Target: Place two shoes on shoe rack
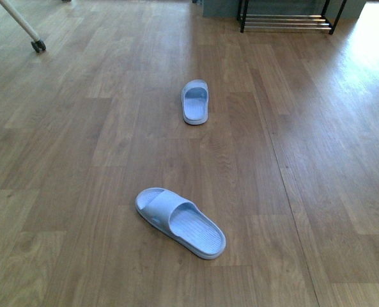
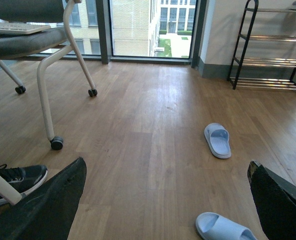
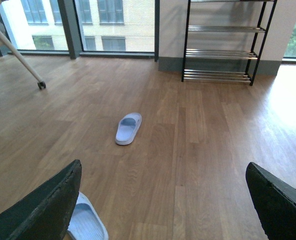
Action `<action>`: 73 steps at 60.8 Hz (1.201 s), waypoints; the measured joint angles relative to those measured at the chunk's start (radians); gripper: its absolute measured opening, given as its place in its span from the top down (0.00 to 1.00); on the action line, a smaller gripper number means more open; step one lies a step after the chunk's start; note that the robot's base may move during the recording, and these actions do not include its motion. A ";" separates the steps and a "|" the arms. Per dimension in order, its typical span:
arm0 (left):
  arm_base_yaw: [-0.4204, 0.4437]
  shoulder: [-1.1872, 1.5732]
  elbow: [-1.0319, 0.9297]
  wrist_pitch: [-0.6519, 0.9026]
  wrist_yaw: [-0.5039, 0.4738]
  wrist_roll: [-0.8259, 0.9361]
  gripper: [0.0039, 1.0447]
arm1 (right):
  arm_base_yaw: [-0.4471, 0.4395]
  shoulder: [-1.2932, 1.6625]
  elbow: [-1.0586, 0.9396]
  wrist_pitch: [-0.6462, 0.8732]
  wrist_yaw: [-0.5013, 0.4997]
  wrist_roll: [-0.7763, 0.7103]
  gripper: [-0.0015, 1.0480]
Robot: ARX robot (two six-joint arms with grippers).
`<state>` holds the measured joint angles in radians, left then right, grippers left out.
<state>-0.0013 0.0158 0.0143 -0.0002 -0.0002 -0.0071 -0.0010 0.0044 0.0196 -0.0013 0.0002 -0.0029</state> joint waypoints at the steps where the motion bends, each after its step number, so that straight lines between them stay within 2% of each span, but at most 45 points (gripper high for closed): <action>1: 0.000 0.000 0.000 0.000 0.000 0.000 0.09 | 0.000 0.000 0.000 0.000 0.000 0.000 0.09; 73: 0.000 0.000 0.000 0.000 0.000 0.000 0.09 | 0.000 0.000 0.000 0.000 0.000 0.000 0.09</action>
<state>-0.0013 0.0158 0.0143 -0.0002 -0.0002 -0.0071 -0.0006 0.0044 0.0196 -0.0013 -0.0002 -0.0029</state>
